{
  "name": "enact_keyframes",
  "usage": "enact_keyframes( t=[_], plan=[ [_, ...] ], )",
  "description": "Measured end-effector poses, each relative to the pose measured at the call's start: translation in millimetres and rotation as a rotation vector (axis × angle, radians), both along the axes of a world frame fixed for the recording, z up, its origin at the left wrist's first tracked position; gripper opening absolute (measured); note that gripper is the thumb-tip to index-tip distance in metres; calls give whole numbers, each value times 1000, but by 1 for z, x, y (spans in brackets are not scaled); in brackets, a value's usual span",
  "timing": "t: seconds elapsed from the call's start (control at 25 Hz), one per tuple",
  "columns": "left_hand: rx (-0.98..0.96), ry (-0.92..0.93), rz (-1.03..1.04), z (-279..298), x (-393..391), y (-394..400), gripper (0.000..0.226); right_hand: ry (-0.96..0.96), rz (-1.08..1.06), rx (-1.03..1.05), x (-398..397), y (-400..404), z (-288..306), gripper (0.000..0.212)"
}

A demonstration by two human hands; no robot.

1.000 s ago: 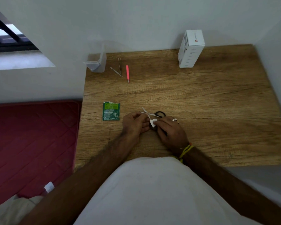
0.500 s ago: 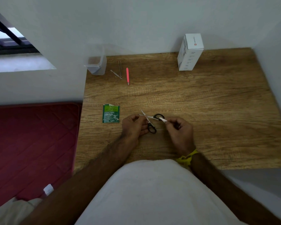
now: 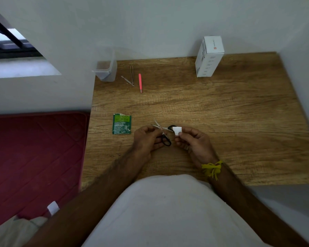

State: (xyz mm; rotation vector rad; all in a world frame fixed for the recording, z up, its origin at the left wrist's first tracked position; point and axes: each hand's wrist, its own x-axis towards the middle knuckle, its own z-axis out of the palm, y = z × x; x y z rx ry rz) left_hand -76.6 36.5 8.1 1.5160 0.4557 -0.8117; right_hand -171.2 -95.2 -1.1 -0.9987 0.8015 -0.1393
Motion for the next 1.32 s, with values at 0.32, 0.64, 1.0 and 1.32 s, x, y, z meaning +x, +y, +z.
enact_keyframes(
  t=[0.32, 0.64, 1.0, 1.32],
  plan=[
    [-23, -29, 3, 4, -3, -1, 19, 17, 30, 89, -1, 1, 3, 12],
    [-33, -140, -17, 12, -5, -1, 18, 96, 50, -331, 0, 6, 12, 5],
    [-89, -272, 16, 27, 3, -10, 14, -143, 121, -966, 4, 24, 11, 4],
    [-50, -403, -11, 24, 2, -14, 14, -43, 120, -1045, 10, 26, 8, 5]
  ],
)
